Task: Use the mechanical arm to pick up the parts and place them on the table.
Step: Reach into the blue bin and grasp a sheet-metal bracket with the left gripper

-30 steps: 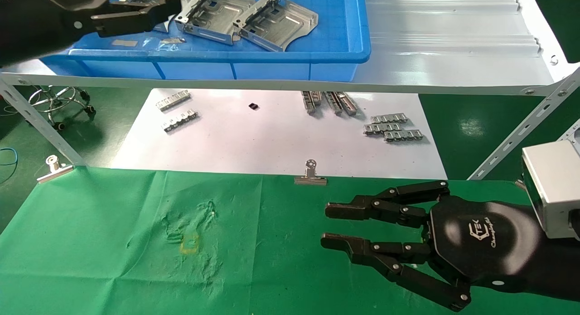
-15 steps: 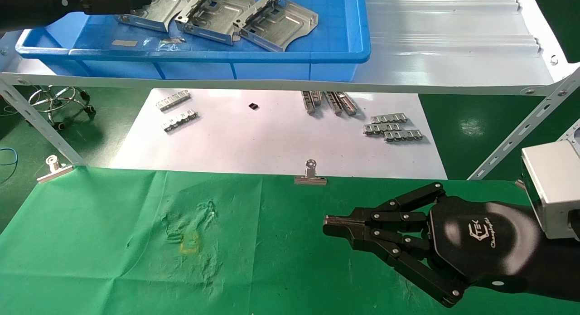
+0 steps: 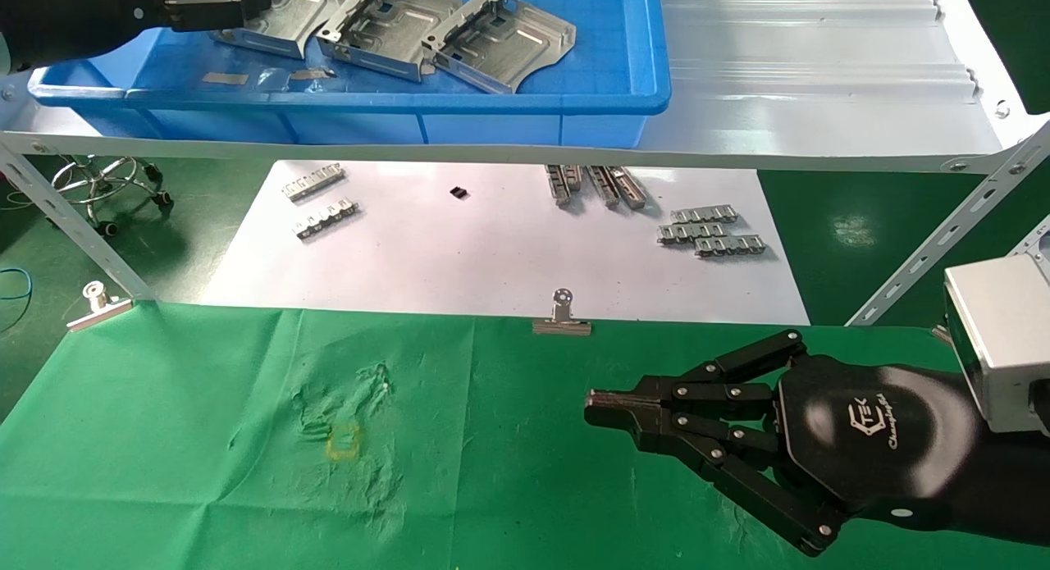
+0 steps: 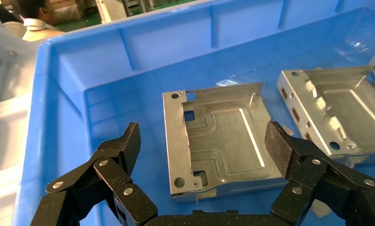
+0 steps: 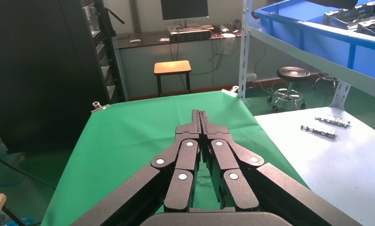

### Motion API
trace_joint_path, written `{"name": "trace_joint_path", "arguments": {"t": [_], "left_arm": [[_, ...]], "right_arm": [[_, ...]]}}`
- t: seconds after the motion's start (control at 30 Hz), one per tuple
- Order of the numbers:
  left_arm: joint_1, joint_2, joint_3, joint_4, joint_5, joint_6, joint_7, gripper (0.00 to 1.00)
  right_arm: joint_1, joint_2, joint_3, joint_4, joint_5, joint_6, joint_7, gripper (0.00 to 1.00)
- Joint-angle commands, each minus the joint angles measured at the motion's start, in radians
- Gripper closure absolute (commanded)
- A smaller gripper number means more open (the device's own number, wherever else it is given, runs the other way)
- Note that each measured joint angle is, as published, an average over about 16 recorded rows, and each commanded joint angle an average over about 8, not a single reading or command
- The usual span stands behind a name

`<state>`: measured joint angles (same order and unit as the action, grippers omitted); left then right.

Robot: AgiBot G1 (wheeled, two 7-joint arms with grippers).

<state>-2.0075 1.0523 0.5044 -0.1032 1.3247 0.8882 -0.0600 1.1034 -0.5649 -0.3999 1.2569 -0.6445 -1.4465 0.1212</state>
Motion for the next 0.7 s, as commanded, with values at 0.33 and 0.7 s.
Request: {"name": "trace_joint_path", "arguments": {"t": [0.33,0.7], "left_arm": [[-0.006,0.036,-0.003,0.063,-0.002,-0.066,0.069,1.0],[-0.005,0.05,-0.008,0.086,-0.008,-0.103,0.099,1.0]], "right_arm": [[0.0,0.0,0.0,0.0,0.0,0.0,0.0,1.0],[0.0,0.0,0.0,0.0,0.0,0.0,0.0,1.0]]}}
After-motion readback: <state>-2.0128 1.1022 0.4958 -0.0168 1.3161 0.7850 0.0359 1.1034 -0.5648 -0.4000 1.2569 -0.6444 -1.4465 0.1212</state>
